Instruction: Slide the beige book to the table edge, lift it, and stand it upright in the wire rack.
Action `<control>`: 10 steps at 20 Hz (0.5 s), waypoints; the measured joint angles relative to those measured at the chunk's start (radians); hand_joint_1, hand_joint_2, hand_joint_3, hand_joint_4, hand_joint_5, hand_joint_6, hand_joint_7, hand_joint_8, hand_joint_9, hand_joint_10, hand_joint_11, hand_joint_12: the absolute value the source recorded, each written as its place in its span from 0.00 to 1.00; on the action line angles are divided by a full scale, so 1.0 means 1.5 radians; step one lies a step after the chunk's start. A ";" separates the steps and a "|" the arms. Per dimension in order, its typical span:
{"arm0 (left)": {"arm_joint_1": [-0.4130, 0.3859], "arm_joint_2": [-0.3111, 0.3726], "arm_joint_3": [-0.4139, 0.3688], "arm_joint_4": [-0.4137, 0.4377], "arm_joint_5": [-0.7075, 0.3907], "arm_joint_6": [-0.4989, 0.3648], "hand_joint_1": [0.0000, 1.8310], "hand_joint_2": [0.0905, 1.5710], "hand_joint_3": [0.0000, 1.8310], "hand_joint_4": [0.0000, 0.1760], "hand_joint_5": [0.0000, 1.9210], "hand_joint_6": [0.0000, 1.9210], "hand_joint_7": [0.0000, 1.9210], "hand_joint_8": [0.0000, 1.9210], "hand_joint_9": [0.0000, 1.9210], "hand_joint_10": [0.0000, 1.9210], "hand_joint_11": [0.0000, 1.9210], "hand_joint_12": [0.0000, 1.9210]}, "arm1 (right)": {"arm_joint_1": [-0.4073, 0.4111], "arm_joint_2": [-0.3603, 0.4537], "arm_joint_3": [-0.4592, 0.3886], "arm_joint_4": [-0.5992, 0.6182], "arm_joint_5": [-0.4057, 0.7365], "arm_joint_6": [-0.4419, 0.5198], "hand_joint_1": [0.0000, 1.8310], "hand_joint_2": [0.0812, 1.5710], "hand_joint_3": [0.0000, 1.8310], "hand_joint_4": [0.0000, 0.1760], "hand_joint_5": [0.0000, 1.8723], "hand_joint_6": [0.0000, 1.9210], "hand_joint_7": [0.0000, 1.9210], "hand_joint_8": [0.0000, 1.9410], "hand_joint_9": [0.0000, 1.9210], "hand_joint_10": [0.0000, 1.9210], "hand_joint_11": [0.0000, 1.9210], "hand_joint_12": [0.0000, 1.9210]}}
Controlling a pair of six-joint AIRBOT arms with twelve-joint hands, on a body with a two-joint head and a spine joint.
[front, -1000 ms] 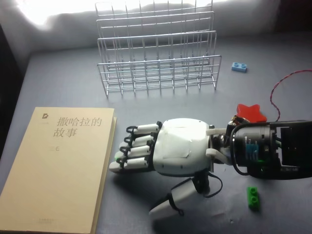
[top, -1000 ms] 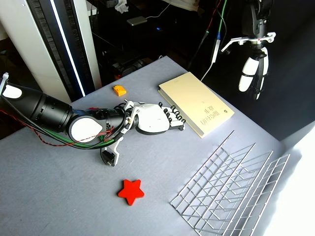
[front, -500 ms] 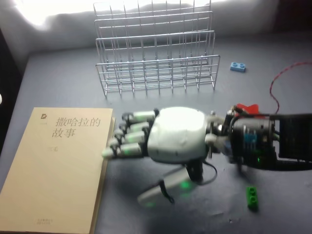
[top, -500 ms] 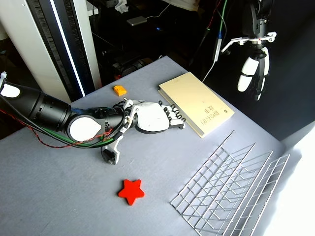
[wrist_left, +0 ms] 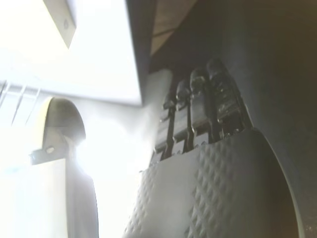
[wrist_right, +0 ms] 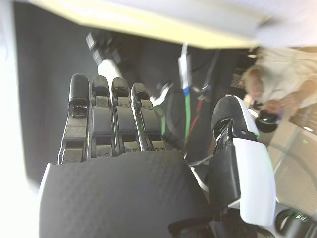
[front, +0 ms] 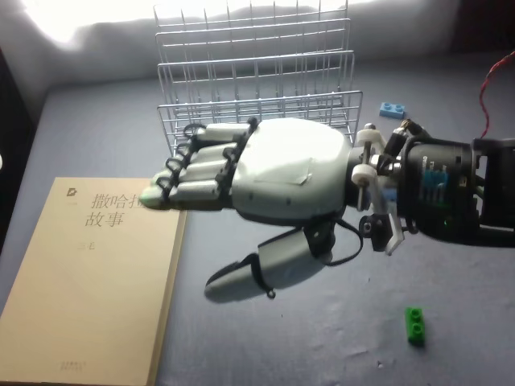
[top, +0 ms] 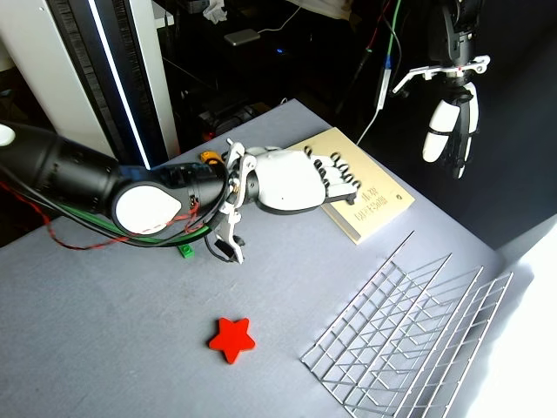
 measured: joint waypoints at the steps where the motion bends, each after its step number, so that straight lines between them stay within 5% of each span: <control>1: 0.000 0.000 -0.001 -0.001 -0.002 0.000 0.42 0.67 0.00 0.00 0.08 0.00 0.08 0.00 0.08 0.00 0.00 0.20 | 0.005 0.006 -0.013 -0.002 -0.002 0.005 0.02 0.70 0.00 0.00 0.11 0.00 0.12 0.00 0.13 0.00 0.00 0.40; 4: 0.000 0.002 -0.004 0.002 -0.008 0.000 0.40 0.69 0.00 0.00 0.06 0.00 0.07 0.00 0.06 0.00 0.00 0.14 | 0.028 0.030 -0.036 -0.002 -0.001 0.007 0.02 0.70 0.00 0.00 0.11 0.00 0.13 0.00 0.13 0.00 0.00 0.40; 10: 0.004 0.006 -0.012 -0.001 -0.013 0.000 0.42 0.67 0.00 0.00 0.07 0.00 0.08 0.00 0.07 0.00 0.00 0.21 | 0.034 0.064 -0.087 -0.005 -0.012 0.011 0.03 0.70 0.00 0.00 0.11 0.00 0.12 0.00 0.12 0.00 0.00 0.40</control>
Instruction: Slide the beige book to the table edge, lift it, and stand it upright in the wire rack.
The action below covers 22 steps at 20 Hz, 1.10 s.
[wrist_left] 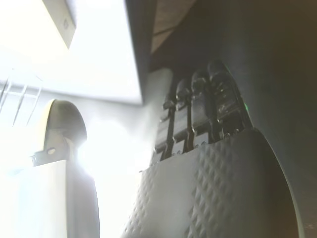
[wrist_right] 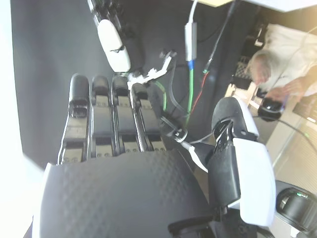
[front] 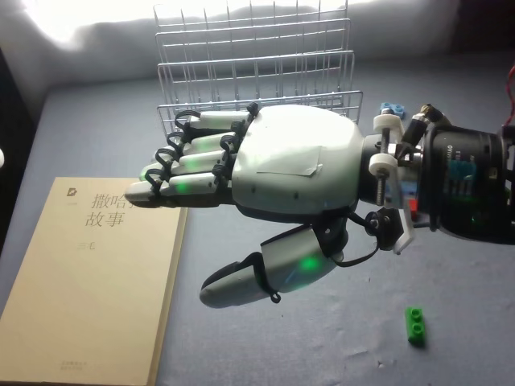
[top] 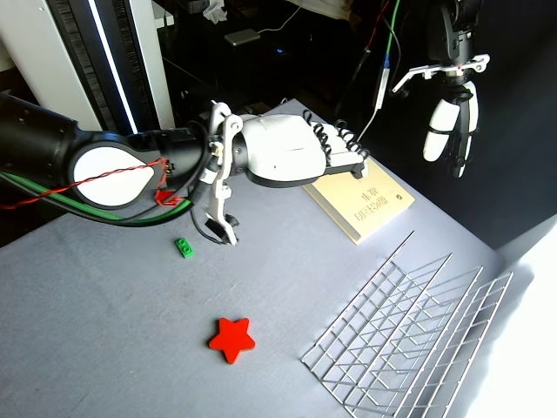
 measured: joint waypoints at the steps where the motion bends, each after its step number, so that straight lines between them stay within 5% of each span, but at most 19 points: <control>1: 0.000 0.000 -0.001 0.000 0.001 0.000 0.42 0.68 0.00 0.00 0.07 0.00 0.08 0.00 0.08 0.00 0.00 0.21 | 0.001 0.004 -0.004 -0.002 0.001 0.001 0.03 0.70 0.00 0.00 0.11 0.00 0.13 0.00 0.13 0.00 0.00 0.41; 4: 0.002 0.000 -0.003 0.002 -0.001 0.000 0.39 0.70 0.00 0.00 0.05 0.00 0.06 0.00 0.06 0.00 0.00 0.15 | 0.001 0.016 -0.012 -0.015 0.001 0.001 0.03 0.70 0.00 0.00 0.12 0.00 0.14 0.00 0.15 0.01 0.00 0.44; 12: 0.003 0.001 -0.003 0.001 -0.007 0.000 0.41 0.68 0.00 0.00 0.07 0.00 0.07 0.00 0.07 0.00 0.00 0.19 | -0.009 0.027 -0.031 -0.019 -0.009 0.007 0.03 0.70 0.00 0.00 0.12 0.00 0.13 0.00 0.14 0.00 0.00 0.43; 19: 0.003 0.002 -0.003 0.001 -0.013 0.000 0.41 0.68 0.00 0.00 0.08 0.00 0.09 0.00 0.08 0.00 0.00 0.24 | -0.001 0.050 -0.013 -0.389 -0.031 0.351 0.04 0.70 0.00 0.00 0.11 0.00 0.12 0.00 0.13 0.00 0.00 0.43; 22: 0.004 0.002 -0.003 0.002 -0.013 0.000 0.40 0.69 0.00 0.00 0.06 0.00 0.06 0.00 0.06 0.00 0.00 0.20 | 0.002 0.054 -0.012 -0.483 -0.025 0.423 0.03 0.70 0.00 0.00 0.11 0.00 0.13 0.00 0.14 0.00 0.00 0.41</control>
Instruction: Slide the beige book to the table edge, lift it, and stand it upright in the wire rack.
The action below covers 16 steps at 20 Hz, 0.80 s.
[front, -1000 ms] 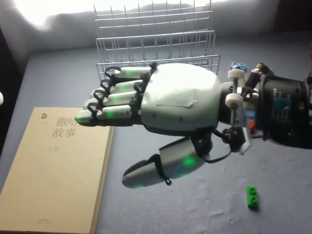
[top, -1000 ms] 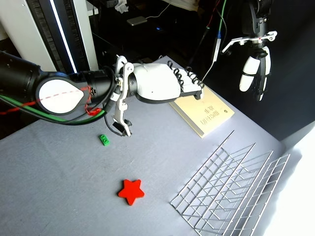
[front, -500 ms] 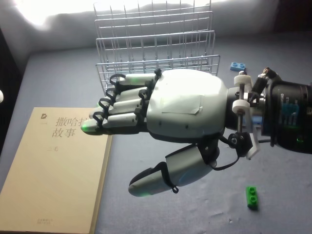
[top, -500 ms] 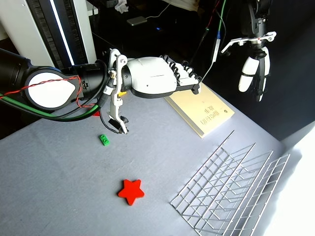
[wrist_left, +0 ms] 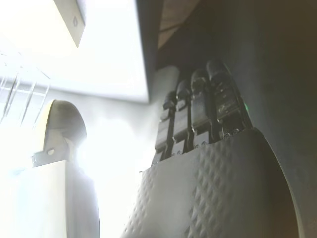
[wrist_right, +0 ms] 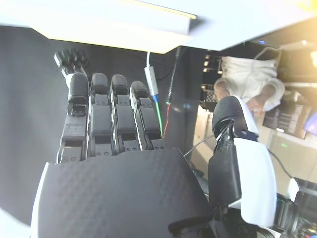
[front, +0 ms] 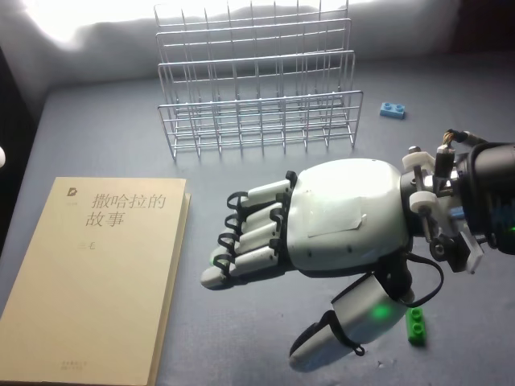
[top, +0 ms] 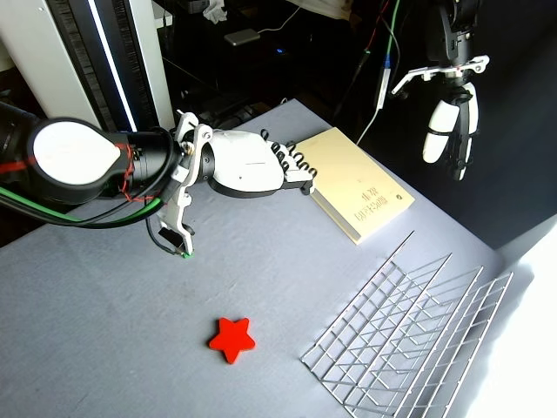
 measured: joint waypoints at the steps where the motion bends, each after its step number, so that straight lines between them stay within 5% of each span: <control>1: 0.001 0.000 0.000 -0.001 -0.001 -0.001 0.41 0.68 0.00 0.00 0.08 0.00 0.07 0.00 0.08 0.00 0.00 0.23 | 0.004 0.000 0.003 -0.051 0.007 0.061 0.02 0.70 0.00 0.00 0.11 0.00 0.12 0.00 0.13 0.00 0.00 0.39; 9: 0.001 0.000 0.007 0.000 0.000 -0.002 0.43 0.68 0.00 0.00 0.07 0.00 0.07 0.00 0.07 0.00 0.00 0.18 | 0.014 -0.005 0.013 -0.325 0.125 0.317 0.03 0.70 0.00 0.00 0.11 0.00 0.12 0.00 0.13 0.00 0.00 0.38; 16: 0.001 0.000 0.007 -0.001 -0.002 -0.003 0.43 0.68 0.00 0.00 0.07 0.00 0.07 0.00 0.07 0.00 0.00 0.20 | 0.018 -0.009 0.037 -0.434 0.176 0.356 0.04 0.69 0.00 0.00 0.12 0.00 0.14 0.00 0.15 0.00 0.00 0.39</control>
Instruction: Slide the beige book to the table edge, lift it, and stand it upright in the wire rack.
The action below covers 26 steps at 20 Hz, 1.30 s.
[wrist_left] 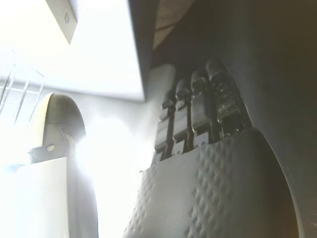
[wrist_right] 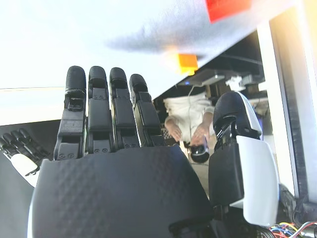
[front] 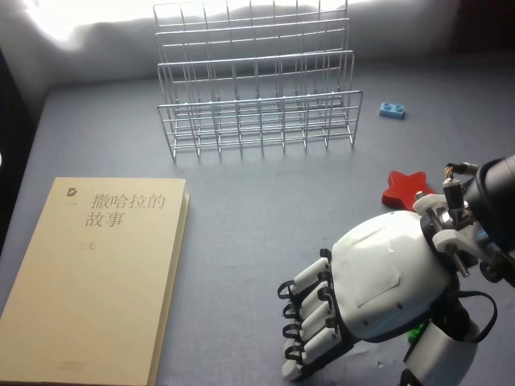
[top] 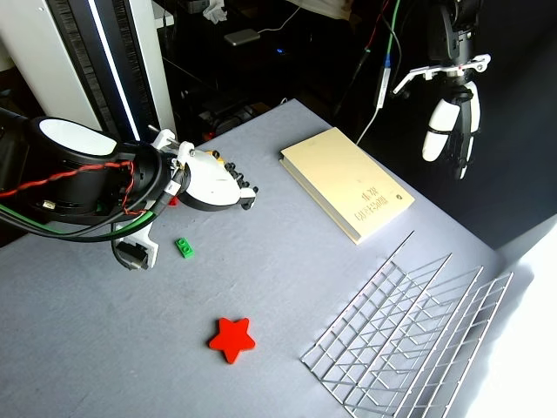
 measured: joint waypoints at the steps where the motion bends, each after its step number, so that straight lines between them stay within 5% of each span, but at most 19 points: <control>1: 0.000 0.000 0.000 0.000 0.001 0.000 0.43 0.68 0.00 0.00 0.06 0.00 0.06 0.00 0.06 0.00 0.00 0.18 | 0.001 0.000 0.000 -0.017 -0.002 0.012 0.05 0.69 0.00 0.00 0.12 0.00 0.13 0.00 0.14 0.00 0.00 0.37; 4: 0.000 0.000 0.000 0.001 0.000 0.000 0.40 0.69 0.00 0.00 0.06 0.00 0.07 0.00 0.07 0.00 0.00 0.17 | 0.005 -0.006 0.007 -0.077 -0.011 0.016 0.03 0.69 0.00 0.00 0.11 0.00 0.13 0.00 0.14 0.00 0.00 0.34; 7: 0.000 0.000 0.000 0.001 0.000 0.000 0.42 0.68 0.00 0.00 0.07 0.00 0.07 0.00 0.07 0.00 0.00 0.20 | 0.010 -0.008 0.007 -0.111 -0.018 0.033 0.03 0.69 0.00 0.00 0.13 0.00 0.15 0.00 0.16 0.01 0.00 0.42; 15: 0.000 0.000 0.000 0.001 -0.004 0.000 0.43 0.67 0.00 0.00 0.08 0.00 0.09 0.00 0.09 0.00 0.00 0.26 | 0.038 -0.015 0.006 -0.130 -0.100 0.073 0.03 0.69 0.00 0.00 0.12 0.00 0.14 0.00 0.14 0.01 0.00 0.39; 26: 0.000 0.000 -0.003 0.002 -0.007 0.000 0.41 0.68 0.00 0.00 0.07 0.00 0.07 0.00 0.07 0.00 0.00 0.21 | 0.038 -0.032 0.009 -0.128 -0.132 0.078 0.04 0.69 0.00 0.00 0.12 0.00 0.14 0.00 0.15 0.00 0.00 0.39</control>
